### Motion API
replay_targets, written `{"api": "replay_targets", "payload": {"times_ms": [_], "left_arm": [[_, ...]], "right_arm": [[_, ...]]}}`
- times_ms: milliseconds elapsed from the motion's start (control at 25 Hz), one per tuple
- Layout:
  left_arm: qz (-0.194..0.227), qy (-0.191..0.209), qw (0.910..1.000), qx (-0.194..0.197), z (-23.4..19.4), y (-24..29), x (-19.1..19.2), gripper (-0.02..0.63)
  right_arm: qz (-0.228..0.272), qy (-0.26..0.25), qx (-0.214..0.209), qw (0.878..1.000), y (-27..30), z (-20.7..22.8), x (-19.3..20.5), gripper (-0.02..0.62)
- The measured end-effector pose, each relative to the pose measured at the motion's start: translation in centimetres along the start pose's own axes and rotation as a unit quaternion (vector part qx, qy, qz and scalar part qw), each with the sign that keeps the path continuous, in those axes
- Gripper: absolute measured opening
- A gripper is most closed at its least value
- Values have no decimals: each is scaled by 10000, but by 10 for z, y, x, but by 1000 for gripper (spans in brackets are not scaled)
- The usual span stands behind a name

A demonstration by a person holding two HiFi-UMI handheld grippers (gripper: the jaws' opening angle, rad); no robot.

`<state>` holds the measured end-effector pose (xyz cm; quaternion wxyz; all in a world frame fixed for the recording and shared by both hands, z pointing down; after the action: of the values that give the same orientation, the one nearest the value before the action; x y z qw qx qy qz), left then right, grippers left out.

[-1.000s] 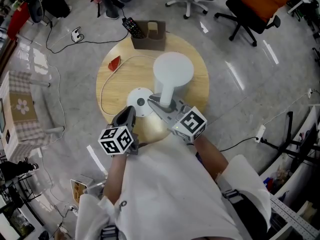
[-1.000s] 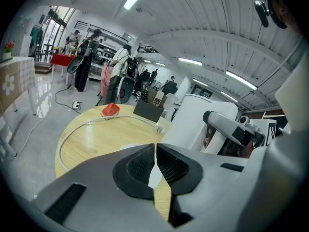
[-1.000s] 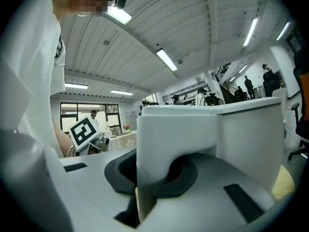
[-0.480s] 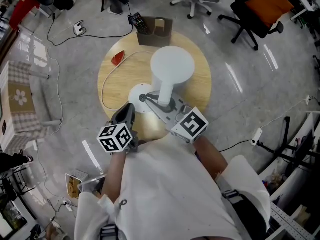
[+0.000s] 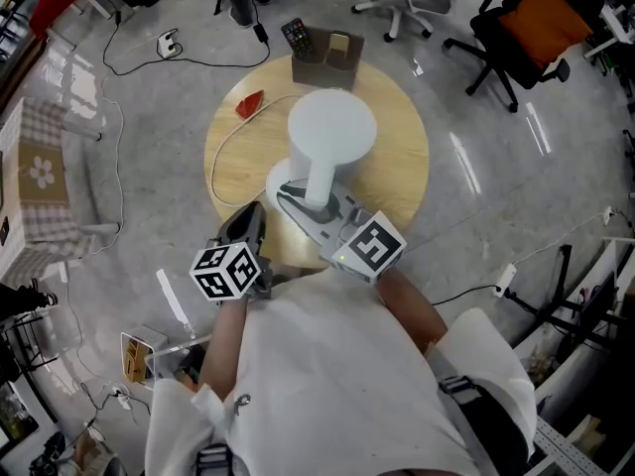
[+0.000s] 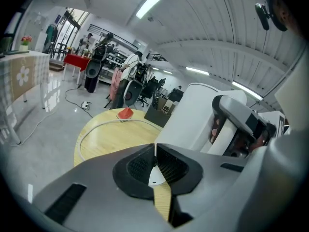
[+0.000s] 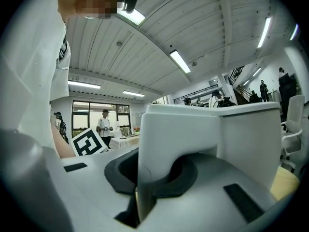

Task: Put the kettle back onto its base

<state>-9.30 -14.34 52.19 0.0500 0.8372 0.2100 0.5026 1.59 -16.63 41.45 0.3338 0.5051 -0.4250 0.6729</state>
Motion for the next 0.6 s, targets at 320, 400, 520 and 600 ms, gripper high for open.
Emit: {"api": "replay_targets", "payload": {"times_ms": [320,400,520,600], "left_arm": [[177,-56,9998,17,-14,-18,-10,35],[210,-59,9998,18,-17,-23,-13,35],[224,-42,9997,24,-23,-28,-16,35],[226,-50,9997,8,-27,-31,-17,35]], "right_arm": [[-8,-8,-109,9999,19,-16,5,49],[-36,-11,-122,9999,24,-20,5,49],[-53,-26,-149,9999,31,-25,7,49],[-21,-27,-184,9998,34,-29,9,49]]}}
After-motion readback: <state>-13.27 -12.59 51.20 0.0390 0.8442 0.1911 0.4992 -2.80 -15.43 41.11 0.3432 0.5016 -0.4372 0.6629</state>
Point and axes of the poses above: the fingertips, and each gripper's own axes: y forward along the fingers, z to its right, x out of its underside, the point moved 4 cm from there along -y, backward along the fingers, and after that the axes turned 15 degrees about z, right-handed, at the moved point
